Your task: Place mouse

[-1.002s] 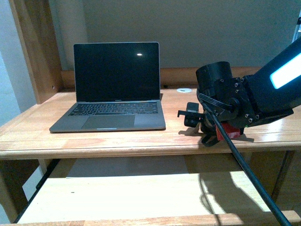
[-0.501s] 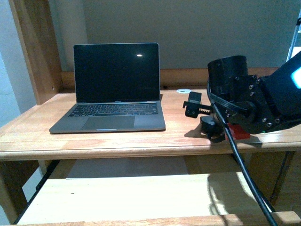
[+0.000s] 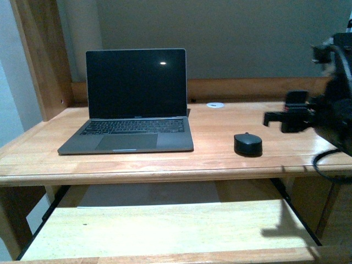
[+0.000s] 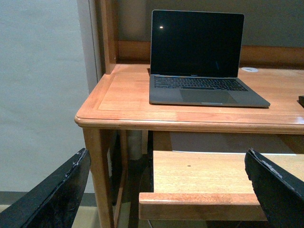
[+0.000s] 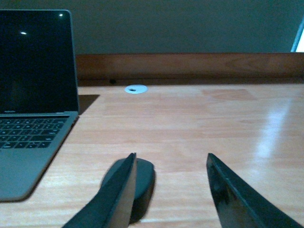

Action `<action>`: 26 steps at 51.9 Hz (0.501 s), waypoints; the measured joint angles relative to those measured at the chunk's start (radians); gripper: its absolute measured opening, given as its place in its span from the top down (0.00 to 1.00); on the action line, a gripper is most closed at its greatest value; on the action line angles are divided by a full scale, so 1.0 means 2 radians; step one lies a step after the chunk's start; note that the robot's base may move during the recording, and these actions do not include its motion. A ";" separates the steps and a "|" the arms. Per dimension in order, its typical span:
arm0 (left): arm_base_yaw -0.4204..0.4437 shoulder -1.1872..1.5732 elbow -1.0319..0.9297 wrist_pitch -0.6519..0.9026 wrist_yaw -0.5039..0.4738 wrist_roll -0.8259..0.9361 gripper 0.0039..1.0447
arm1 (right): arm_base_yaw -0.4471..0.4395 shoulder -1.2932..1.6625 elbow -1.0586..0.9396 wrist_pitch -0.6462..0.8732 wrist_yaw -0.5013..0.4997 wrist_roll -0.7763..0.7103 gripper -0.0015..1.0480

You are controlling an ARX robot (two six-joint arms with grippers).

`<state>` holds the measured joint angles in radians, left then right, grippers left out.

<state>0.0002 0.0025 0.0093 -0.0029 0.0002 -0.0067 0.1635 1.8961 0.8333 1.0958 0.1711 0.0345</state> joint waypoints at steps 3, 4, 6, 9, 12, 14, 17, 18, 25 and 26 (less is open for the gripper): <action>0.000 0.000 0.000 -0.001 0.000 0.000 0.06 | -0.010 -0.029 -0.047 0.018 -0.004 -0.005 0.68; 0.000 0.000 0.000 0.000 0.000 0.000 0.06 | -0.012 -0.043 -0.069 0.022 -0.008 -0.008 0.73; 0.000 0.000 0.000 0.000 0.000 0.000 0.06 | -0.013 -0.062 -0.097 0.029 -0.014 -0.010 0.80; 0.000 0.000 0.000 0.000 0.000 0.000 0.06 | -0.017 -0.086 -0.133 0.033 -0.023 -0.012 0.90; 0.000 0.000 0.000 0.000 0.000 0.000 0.06 | -0.022 -0.117 -0.175 0.039 -0.031 -0.014 0.98; 0.000 0.000 0.000 0.000 0.000 0.000 0.06 | -0.024 -0.125 -0.185 0.041 -0.032 -0.015 0.98; 0.000 0.000 0.000 0.000 0.000 0.000 0.06 | -0.030 -0.146 -0.208 0.041 -0.034 -0.016 0.98; 0.000 0.000 0.000 0.000 0.000 0.000 0.06 | -0.033 -0.155 -0.216 0.041 -0.035 -0.016 0.98; 0.000 0.000 0.000 0.000 0.000 0.000 0.06 | -0.043 -0.211 -0.266 0.037 -0.045 -0.016 0.98; 0.000 0.000 0.000 0.000 0.000 0.000 0.06 | -0.044 -0.222 -0.275 0.032 -0.047 -0.016 0.98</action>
<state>0.0002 0.0025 0.0093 -0.0032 -0.0006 -0.0071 0.0757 1.4517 0.2825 1.1599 0.0769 0.0029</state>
